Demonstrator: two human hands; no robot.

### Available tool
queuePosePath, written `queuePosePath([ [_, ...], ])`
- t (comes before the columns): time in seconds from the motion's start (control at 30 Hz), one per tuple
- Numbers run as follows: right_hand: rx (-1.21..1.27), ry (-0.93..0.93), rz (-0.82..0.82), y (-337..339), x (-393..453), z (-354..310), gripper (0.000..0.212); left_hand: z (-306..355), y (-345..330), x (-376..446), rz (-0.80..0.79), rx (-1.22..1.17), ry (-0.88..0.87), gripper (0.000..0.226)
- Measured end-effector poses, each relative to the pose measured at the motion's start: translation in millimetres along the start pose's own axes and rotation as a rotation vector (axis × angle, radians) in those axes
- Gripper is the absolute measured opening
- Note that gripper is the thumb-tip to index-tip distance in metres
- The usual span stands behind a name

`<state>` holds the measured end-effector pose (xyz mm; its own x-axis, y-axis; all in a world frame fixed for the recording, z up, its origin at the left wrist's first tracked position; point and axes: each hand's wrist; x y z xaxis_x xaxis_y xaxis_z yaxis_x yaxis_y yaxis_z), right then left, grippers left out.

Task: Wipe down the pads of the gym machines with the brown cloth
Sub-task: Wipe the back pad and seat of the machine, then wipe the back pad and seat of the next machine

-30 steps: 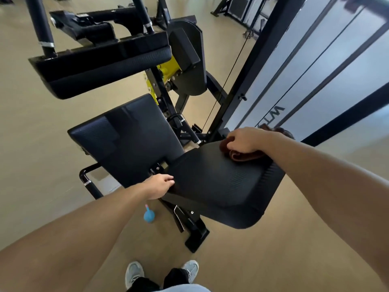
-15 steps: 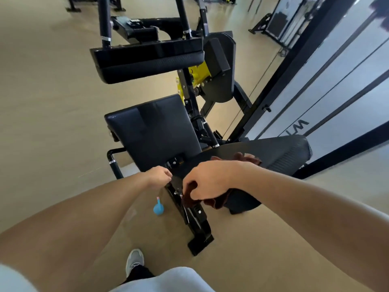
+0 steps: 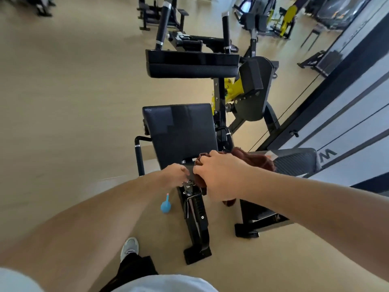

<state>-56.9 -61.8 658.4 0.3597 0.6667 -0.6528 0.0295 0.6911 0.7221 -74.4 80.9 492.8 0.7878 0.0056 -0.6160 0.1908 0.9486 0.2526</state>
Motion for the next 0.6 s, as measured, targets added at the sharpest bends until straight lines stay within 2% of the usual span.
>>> queuePosePath([
  [0.13,0.012,0.06,-0.129,3,33,9,0.034,-21,-2,5,-0.064,-0.044,0.047,0.023],
  [0.23,-0.068,0.116,-0.26,1,76,10,0.031,-48,6,29,-0.058,-0.131,0.087,0.023],
  [0.4,-0.149,0.212,-0.376,-31,165,13,0.036,-107,26,76,-0.068,-0.398,0.167,0.015],
  [0.5,-0.131,0.236,-0.402,-52,225,16,0.038,-127,39,99,-0.133,-0.454,0.205,0.03],
  [0.6,-0.108,0.224,-0.449,-71,284,15,0.055,-146,59,127,-0.081,-0.471,0.273,0.033],
])
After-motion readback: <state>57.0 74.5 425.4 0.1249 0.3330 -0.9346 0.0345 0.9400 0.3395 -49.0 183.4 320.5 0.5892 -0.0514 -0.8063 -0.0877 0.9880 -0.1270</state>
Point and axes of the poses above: each hand's wrist, its own x-axis towards the middle knuckle, its own y-axis out of the back of the hand, z = x × y, and after that the axes turned 8 degrees about -z, right-handed
